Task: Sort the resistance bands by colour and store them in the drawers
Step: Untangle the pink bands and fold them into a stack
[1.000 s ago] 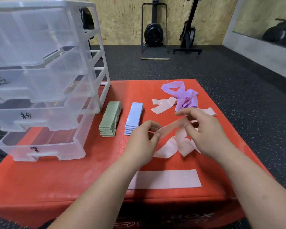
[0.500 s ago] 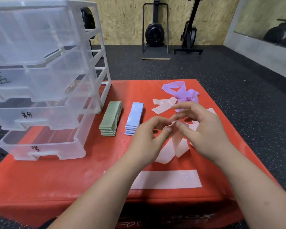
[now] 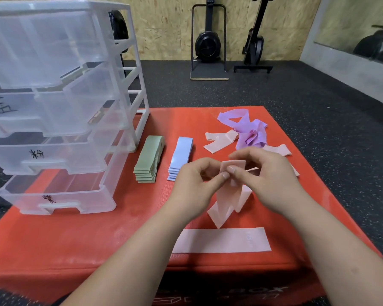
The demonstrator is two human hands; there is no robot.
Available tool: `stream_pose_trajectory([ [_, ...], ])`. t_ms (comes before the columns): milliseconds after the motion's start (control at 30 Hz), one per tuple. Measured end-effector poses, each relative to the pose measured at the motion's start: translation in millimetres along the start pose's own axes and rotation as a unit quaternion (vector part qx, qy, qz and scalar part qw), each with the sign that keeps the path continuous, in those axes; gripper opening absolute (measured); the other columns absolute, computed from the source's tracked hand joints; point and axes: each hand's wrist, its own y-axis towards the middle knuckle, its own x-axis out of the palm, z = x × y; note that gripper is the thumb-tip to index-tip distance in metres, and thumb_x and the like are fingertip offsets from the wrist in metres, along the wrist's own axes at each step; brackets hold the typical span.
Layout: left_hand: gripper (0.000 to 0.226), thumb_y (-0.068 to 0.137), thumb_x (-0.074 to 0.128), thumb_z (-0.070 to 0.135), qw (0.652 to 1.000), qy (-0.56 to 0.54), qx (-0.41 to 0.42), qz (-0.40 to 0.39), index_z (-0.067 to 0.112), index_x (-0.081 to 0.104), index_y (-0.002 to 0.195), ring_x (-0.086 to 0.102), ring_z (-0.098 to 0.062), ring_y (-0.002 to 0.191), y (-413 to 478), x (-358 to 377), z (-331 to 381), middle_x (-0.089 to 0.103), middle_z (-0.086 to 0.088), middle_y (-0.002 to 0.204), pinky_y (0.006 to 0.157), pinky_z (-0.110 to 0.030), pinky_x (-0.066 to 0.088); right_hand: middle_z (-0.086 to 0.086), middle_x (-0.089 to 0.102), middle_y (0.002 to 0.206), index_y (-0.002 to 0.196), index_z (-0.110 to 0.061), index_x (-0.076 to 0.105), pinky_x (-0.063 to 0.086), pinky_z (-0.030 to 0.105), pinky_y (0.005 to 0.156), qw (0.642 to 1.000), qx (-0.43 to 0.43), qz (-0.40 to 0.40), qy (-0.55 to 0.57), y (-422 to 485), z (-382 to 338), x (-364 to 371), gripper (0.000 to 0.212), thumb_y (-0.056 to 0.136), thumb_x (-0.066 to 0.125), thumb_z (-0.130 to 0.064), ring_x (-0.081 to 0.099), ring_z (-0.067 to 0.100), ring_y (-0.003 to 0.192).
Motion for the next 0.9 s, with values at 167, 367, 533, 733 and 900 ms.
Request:
stream_pose_trajectory([
  [167,0.014,0.092,0.081,0.018,0.998,0.032,-0.006,-0.045,0.024,0.075,0.103,0.074,-0.015,0.095,2,-3,-5,0.079,0.009,0.097,0.092,-0.045,0.059,-0.004,0.078,0.093,0.098,-0.018,0.077,0.060,0.029,0.083,0.989,-0.054,0.054,0.125,3,-23,-4,0.016,0.092,0.075,-0.003,0.073,0.010,0.087],
  [367,0.010,0.094,0.077,0.016,0.984,0.124,-0.054,-0.113,0.025,0.072,0.095,0.071,-0.012,0.081,4,-19,-18,0.077,0.010,0.087,0.081,-0.035,0.056,0.008,0.077,0.092,0.107,-0.010,0.075,0.064,0.035,0.078,0.939,0.037,0.233,0.251,6,-12,-29,0.010,0.098,0.072,-0.013,0.074,0.018,0.085],
  [533,0.023,0.087,0.081,0.008,0.973,0.172,-0.096,-0.120,0.024,0.071,0.100,0.074,-0.007,0.082,5,-36,-19,0.078,0.012,0.092,0.078,-0.031,0.060,0.008,0.079,0.091,0.105,-0.008,0.074,0.063,0.028,0.071,0.912,0.164,0.272,0.259,4,27,-44,0.009,0.098,0.071,-0.012,0.078,0.024,0.091],
  [733,0.016,0.085,0.085,0.029,0.941,0.309,-0.104,-0.095,0.027,0.071,0.079,0.066,-0.006,0.069,1,-44,-26,0.073,0.011,0.074,0.068,-0.031,0.054,0.005,0.079,0.095,0.109,-0.006,0.072,0.060,0.020,0.062,0.892,0.215,0.289,0.272,-2,45,-51,0.012,0.097,0.071,-0.010,0.077,0.011,0.082],
  [900,0.008,0.092,0.081,0.019,0.954,0.237,-0.163,-0.089,0.018,0.074,0.087,0.077,-0.022,0.067,-2,-42,-26,0.078,0.002,0.077,0.071,-0.043,0.067,0.006,0.078,0.096,0.108,-0.008,0.071,0.061,0.023,0.065,0.880,0.235,0.293,0.289,-5,58,-55,0.013,0.096,0.074,-0.011,0.076,0.015,0.091],
])
